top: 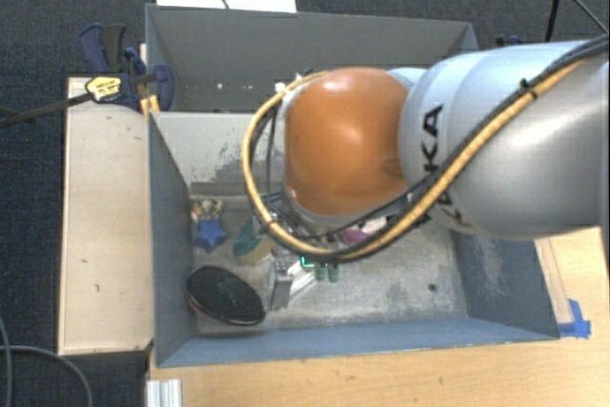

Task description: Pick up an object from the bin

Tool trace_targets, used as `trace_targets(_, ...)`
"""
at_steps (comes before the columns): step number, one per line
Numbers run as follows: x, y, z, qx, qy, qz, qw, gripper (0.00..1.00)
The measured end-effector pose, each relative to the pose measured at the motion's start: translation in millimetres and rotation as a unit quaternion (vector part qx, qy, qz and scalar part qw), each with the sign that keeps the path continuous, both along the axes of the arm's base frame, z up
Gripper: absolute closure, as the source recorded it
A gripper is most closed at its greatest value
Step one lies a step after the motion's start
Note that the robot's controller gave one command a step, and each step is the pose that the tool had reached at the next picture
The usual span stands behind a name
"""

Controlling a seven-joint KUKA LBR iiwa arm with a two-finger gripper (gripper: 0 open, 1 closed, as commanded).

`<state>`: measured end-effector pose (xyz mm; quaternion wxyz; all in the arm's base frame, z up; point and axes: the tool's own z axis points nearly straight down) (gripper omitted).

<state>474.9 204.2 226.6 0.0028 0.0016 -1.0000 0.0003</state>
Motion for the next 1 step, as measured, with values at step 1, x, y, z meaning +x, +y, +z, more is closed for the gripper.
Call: trace_targets(1, 22.3, -79.9, -155.4, 0.003, -0.0059, 0.213, 0.9771, 0.0)
